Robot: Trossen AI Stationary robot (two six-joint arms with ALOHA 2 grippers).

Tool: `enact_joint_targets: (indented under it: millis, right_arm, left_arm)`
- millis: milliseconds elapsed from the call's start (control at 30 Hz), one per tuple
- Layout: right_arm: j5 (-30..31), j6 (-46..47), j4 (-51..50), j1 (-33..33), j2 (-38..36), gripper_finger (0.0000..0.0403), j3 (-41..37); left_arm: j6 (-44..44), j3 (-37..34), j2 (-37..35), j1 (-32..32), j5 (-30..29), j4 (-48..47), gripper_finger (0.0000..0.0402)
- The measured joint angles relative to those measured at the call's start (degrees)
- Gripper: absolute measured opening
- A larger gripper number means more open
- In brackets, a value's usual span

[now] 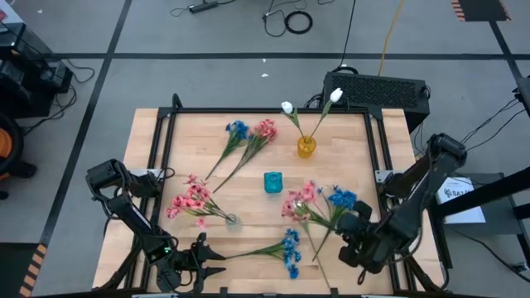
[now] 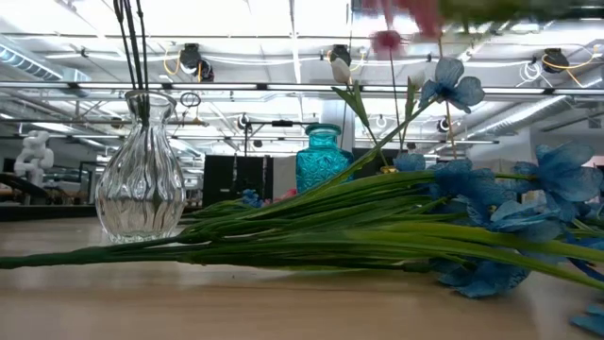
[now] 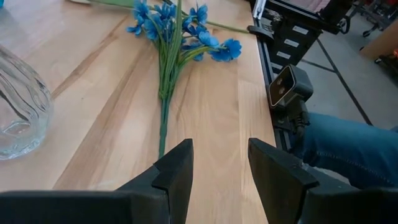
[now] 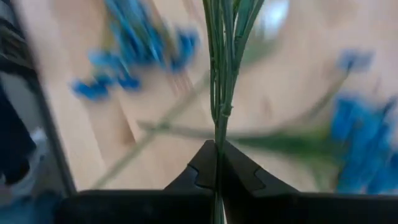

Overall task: Sort flowers into vase by color
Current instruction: Put the bottom pink flowers into the transparent vase

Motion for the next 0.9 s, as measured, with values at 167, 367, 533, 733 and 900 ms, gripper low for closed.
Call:
enact_joint_targets:
  millis: [167,367,533,733,900]
  right_arm:
    - [11.11,-10.95,2.54,-0.77,-7.53,0.0,0.56]
    - [24.6,-35.02,18.21,-3.15,-14.76,0.0,0.56]
    - [27.0,-60.09,38.94,-8.27,-16.78,0.0,0.56]
    - [7.95,-74.37,54.74,-19.13,-15.31,0.0,-0.65]
    - [-4.26,-75.62,68.07,-28.19,-12.28,0.0,-5.24]
  left_arm:
    - [-0.03,0.0,0.0,-0.01,-0.15,0.18,0.0159]
    - [0.01,0.05,0.0,-0.01,-0.24,2.47,0.0159]
    - [-0.01,0.07,0.0,-0.01,-0.44,4.61,0.0159]
    - [0.04,0.09,0.0,0.02,-0.48,5.32,0.0159]
    - [1.61,0.09,0.0,0.0,-1.36,5.23,0.0159]
